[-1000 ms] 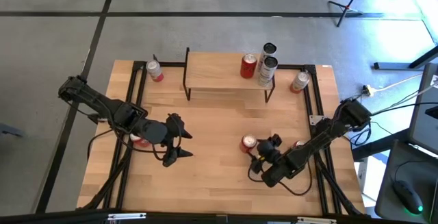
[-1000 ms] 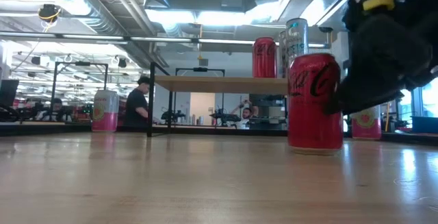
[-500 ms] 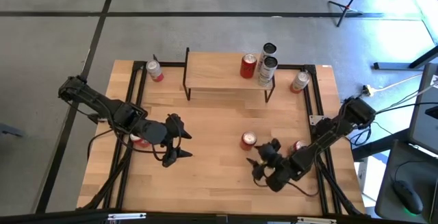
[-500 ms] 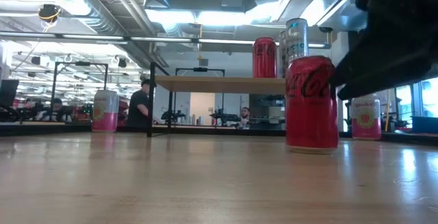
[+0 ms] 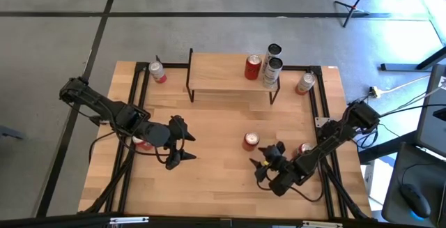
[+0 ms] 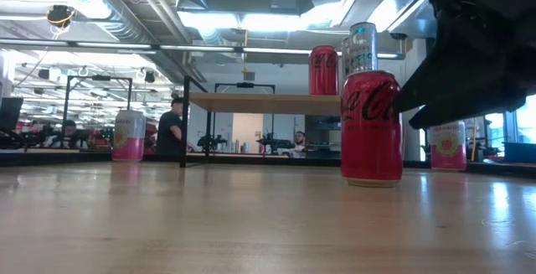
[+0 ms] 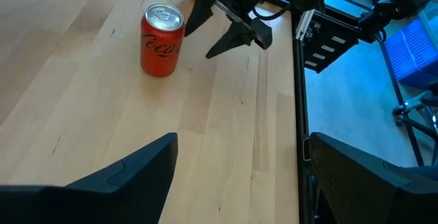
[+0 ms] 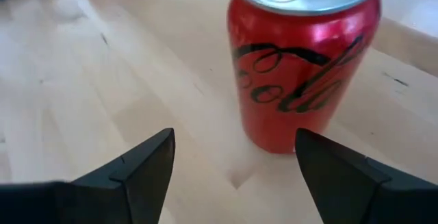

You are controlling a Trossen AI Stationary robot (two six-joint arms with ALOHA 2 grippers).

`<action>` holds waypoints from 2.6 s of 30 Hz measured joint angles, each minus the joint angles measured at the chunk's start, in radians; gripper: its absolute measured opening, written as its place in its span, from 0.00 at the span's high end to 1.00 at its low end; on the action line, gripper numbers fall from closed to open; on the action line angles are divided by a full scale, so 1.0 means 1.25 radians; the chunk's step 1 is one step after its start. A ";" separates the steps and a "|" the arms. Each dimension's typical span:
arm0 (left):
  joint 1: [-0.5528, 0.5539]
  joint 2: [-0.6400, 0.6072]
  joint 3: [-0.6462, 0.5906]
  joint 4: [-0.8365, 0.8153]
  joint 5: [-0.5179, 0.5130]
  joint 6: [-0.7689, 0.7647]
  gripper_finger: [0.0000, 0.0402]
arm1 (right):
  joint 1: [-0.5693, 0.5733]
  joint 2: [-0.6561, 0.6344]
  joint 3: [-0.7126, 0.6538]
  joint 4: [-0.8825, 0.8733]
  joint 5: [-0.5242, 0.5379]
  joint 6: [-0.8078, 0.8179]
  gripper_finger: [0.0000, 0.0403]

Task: Place canned beverage on shelf
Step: Put the red-black soda can on the shelf aligned with the other red-black soda can

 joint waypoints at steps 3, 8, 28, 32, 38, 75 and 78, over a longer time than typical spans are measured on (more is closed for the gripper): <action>0.000 0.000 0.000 0.000 0.000 0.000 0.21 | -0.011 0.000 0.000 -0.017 -0.004 -0.004 0.28; 0.000 0.000 0.000 -0.001 0.015 0.000 0.21 | -0.024 -0.001 0.027 -0.025 0.016 -0.092 0.28; 0.000 0.000 0.000 -0.001 0.049 -0.001 0.21 | -0.039 -0.001 0.031 -0.046 -0.057 -0.006 0.13; 0.000 0.000 0.000 -0.001 0.049 -0.002 0.21 | -0.039 -0.001 0.031 -0.038 0.004 -0.029 0.19; 0.006 0.000 0.000 -0.001 0.049 -0.003 0.21 | -0.073 0.001 0.014 -0.035 0.077 -0.084 0.21; 0.242 0.067 -0.232 0.256 -0.077 0.170 0.21 | -0.227 0.128 -0.013 0.224 0.097 -0.301 0.20; 0.301 0.127 -0.290 0.351 -0.093 0.169 0.21 | -0.227 0.128 -0.013 0.224 0.088 -0.301 0.20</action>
